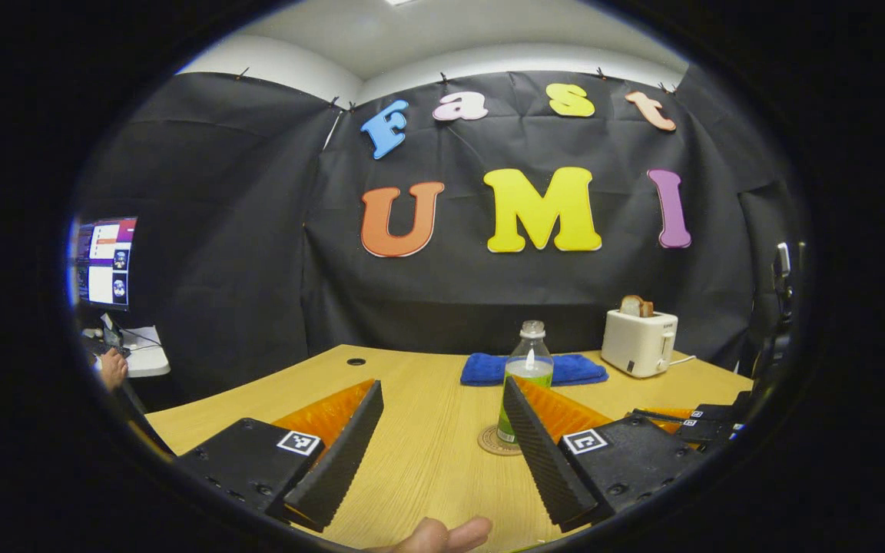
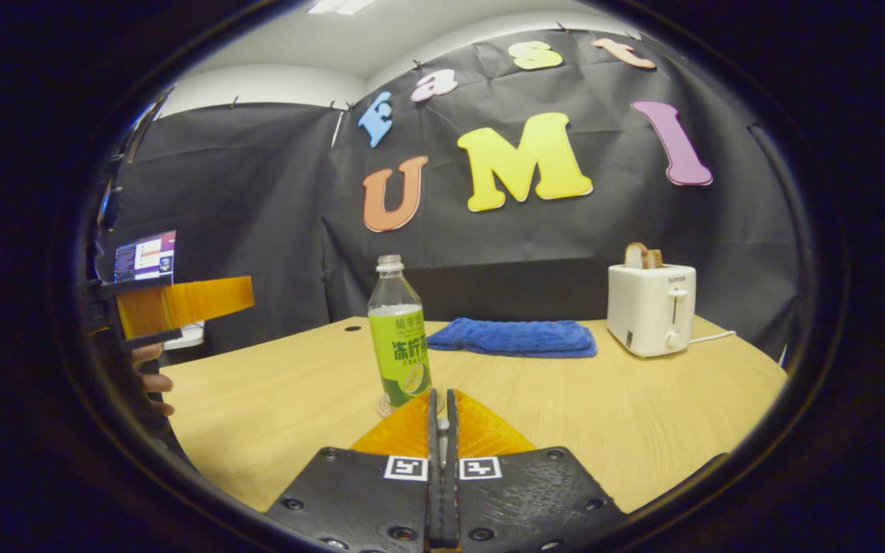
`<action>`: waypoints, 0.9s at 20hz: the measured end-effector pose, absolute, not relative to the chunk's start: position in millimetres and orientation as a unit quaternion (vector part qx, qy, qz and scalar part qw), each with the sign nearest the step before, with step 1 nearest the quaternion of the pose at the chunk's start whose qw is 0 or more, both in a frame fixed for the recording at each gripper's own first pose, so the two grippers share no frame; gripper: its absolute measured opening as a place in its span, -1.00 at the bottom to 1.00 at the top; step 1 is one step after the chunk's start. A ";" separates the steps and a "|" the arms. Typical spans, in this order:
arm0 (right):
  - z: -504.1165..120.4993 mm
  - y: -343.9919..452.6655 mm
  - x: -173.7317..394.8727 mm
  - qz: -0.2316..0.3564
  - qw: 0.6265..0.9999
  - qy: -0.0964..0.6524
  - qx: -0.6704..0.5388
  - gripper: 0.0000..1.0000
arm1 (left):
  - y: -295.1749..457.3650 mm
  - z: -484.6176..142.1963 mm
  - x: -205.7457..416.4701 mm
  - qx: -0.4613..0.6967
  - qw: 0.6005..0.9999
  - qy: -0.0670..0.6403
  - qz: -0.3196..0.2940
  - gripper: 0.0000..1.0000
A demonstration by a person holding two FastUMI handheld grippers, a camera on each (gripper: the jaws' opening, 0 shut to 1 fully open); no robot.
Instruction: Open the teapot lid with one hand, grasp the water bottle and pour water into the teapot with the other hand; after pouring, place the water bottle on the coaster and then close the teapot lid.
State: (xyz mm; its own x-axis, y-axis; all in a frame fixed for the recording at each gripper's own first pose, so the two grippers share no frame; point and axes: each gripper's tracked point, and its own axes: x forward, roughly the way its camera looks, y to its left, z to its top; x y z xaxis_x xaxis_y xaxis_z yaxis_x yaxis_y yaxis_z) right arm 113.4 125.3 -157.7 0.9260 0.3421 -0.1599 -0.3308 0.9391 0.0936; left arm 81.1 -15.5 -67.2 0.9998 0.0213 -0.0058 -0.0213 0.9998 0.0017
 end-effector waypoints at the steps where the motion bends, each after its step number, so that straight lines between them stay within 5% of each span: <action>1: -164.4 124.1 114.9 0.166 0.981 0.098 0.025 -1.00 | -17.3 -70.7 80.9 0.001 1.000 0.012 0.006 0.96; 12: -167.6 114.7 111.8 0.132 0.986 0.104 -0.008 -0.83 | -36.8 -67.2 73.5 -0.016 0.999 0.019 -0.036 0.96; 16: -134.9 111.7 103.1 0.123 0.989 0.075 -0.016 -0.10 | -40.2 -63.6 70.3 -0.027 0.998 0.020 -0.044 0.96; 18: -114.9 105.1 99.0 0.115 0.991 0.063 -0.011 0.55 | -40.3 -59.7 67.3 -0.024 0.999 0.016 -0.044 0.96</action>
State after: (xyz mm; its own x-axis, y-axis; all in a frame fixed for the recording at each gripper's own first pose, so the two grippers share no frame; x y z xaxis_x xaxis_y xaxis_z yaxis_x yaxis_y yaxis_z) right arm 99.0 105.1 -114.9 0.9655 0.2268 -0.1280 -0.2296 0.9733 -0.0068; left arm 67.3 -40.3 -59.7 0.9956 -0.0888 -0.0289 0.0873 0.9950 -0.0486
